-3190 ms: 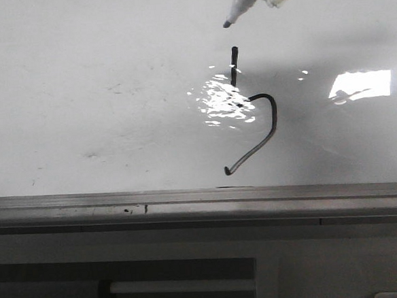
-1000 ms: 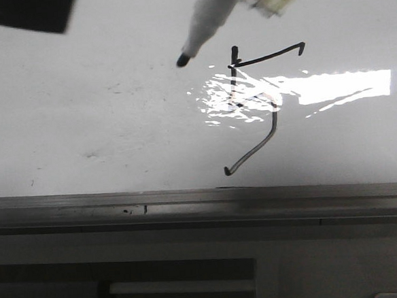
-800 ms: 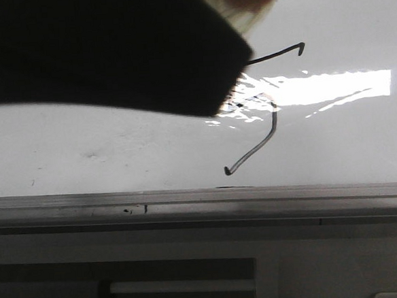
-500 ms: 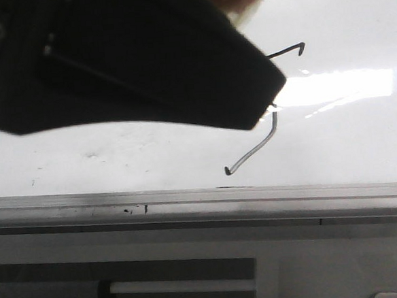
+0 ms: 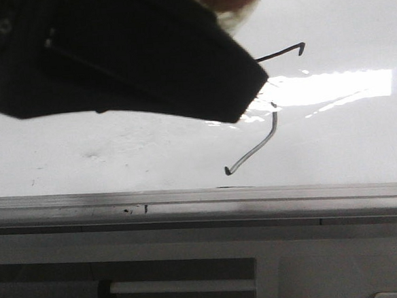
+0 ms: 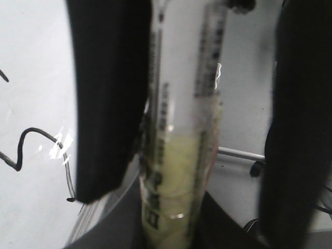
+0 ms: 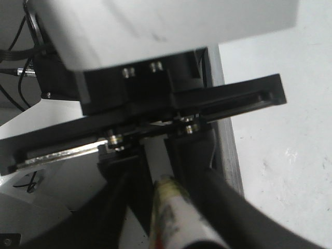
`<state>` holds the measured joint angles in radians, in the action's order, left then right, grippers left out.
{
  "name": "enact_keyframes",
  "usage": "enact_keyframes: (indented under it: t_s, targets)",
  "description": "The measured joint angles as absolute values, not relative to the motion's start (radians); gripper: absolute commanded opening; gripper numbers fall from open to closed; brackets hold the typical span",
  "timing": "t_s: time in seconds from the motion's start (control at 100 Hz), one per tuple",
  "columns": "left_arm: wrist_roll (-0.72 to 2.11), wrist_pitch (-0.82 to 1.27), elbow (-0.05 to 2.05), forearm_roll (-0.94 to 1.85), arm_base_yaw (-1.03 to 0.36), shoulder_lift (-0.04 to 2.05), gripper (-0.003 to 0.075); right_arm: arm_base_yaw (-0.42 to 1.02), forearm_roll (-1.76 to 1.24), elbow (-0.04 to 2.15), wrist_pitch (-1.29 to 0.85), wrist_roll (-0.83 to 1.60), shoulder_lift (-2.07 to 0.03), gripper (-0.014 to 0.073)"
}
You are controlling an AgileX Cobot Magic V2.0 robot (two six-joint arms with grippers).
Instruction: Write number 5 on whiteboard
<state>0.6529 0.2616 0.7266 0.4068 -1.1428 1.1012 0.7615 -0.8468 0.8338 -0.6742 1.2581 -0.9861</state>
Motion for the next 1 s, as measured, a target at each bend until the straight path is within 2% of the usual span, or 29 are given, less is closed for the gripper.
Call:
enact_keyframes:
  t_s: [0.05,0.11,0.18,0.25,0.36,0.54,0.78,1.0]
  targets:
    - [0.651,0.262,0.727,0.407,-1.143,1.101,-0.0020,0.761,-0.847,0.834,-0.659,1.258,-0.986,0.0584]
    - [0.650,0.263,0.727,0.407,-1.143,1.101,-0.0020,0.761,-0.847,0.834,-0.631,1.258,-0.984,0.0582]
    - [0.640,0.263,0.727,0.407,-1.140,1.101,-0.0020,0.759,-0.847,0.834,-0.583,1.258,-0.967,0.0558]
    - [0.604,0.263,0.727,0.409,-1.126,1.101,-0.0020,0.745,-0.847,0.834,-0.539,1.258,-0.939,0.0499]
    - [0.489,0.257,0.727,0.409,-1.069,1.110,-0.0020,0.689,-0.849,0.834,-0.494,1.252,-0.885,0.0330]
    - [0.320,0.203,0.701,0.419,-0.939,1.153,-0.0020,0.554,-0.849,0.834,-0.520,1.230,-0.808,-0.0071]
    - [0.263,0.031,0.698,0.538,-0.892,1.285,-0.0020,0.407,-0.849,0.809,-0.646,1.191,-0.766,-0.0063]
    - [0.257,-0.090,0.698,0.619,-0.897,1.391,-0.0020,0.367,-0.845,0.803,-0.721,1.186,-0.766,-0.0063]
